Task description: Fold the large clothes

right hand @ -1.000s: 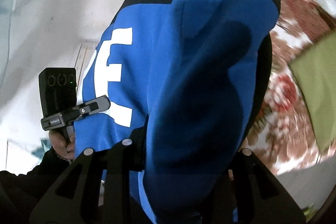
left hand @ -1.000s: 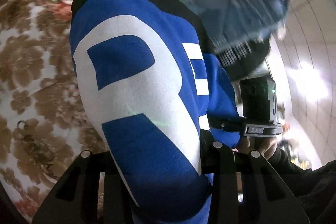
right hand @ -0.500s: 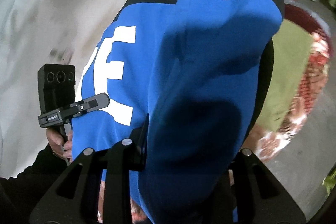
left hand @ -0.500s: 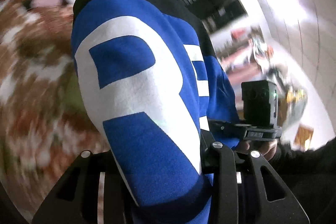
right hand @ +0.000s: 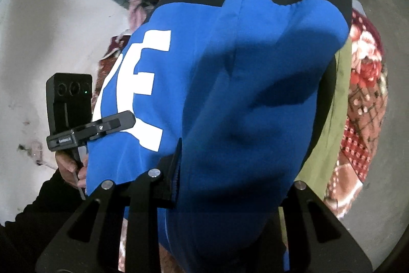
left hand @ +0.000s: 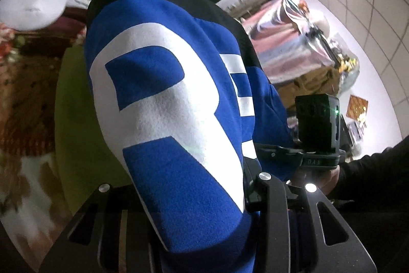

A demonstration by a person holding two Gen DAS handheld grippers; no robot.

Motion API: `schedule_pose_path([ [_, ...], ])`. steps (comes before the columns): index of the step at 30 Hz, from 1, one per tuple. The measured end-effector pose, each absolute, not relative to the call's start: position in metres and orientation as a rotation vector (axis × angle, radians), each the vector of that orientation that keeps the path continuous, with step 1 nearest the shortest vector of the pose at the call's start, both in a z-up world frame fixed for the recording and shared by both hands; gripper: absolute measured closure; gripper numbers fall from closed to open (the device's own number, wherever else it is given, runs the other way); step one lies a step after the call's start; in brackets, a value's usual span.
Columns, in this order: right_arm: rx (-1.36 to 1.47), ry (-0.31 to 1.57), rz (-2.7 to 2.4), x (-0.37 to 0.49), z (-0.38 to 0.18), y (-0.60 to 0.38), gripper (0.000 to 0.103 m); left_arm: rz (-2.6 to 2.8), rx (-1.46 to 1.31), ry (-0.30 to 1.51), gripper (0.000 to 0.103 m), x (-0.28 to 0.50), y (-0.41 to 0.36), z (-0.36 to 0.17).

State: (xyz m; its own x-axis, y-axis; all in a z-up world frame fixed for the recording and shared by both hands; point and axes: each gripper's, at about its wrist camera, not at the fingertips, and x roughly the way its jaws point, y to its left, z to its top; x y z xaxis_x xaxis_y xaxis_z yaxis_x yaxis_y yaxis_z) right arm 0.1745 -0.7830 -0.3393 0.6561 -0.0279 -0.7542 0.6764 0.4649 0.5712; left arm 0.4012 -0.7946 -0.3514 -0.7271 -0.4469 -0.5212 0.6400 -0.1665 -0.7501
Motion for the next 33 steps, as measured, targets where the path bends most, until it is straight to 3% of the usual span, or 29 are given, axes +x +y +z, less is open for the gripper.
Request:
schedule_pose_path([
  [5, 0.954, 0.8, -0.462, 0.192, -0.4, -0.792, 0.072, -1.973, 0.215, 1.453, 0.064, 0.417, -0.805, -0.435],
  [10, 0.888, 0.836, -0.437, 0.203, -0.435, -0.802, 0.058, -1.874, 0.155, 1.515, 0.045, 0.43, -0.785, -0.483],
  [13, 0.88, 0.846, -0.431, 0.195, -0.429, -0.81, 0.04, -1.873, 0.2, 1.469, 0.031, 0.421, -0.781, -0.475],
  [20, 0.689, 0.91, -0.511, 0.155, -0.419, -0.81, 0.025, -1.74, 0.341, 1.319, 0.009, 0.417, -0.733, -0.444],
  [24, 0.675, 0.986, -0.571, 0.124, -0.431, -0.804, 0.023, -1.617, 0.407, 1.245, 0.007, 0.412, -0.709, -0.437],
  [26, 0.654, 1.055, -0.655, 0.11, -0.429, -0.801, 0.031, -1.539, 0.417, 1.211, 0.007, 0.412, -0.706, -0.424],
  [29, 0.673, 1.024, -0.728, 0.099, -0.391, -0.807, 0.032, -1.454, 0.43, 1.147, 0.007, 0.406, -0.691, -0.388],
  [31, 0.635, 0.966, -0.742, 0.109, -0.36, -0.813, 0.013, -1.494, 0.446, 1.056, 0.005, 0.389, -0.687, -0.357],
  [33, 0.566, 0.902, -0.776, 0.133, -0.326, -0.825, 0.011, -1.501, 0.45, 0.982, 0.005, 0.383, -0.692, -0.335],
])
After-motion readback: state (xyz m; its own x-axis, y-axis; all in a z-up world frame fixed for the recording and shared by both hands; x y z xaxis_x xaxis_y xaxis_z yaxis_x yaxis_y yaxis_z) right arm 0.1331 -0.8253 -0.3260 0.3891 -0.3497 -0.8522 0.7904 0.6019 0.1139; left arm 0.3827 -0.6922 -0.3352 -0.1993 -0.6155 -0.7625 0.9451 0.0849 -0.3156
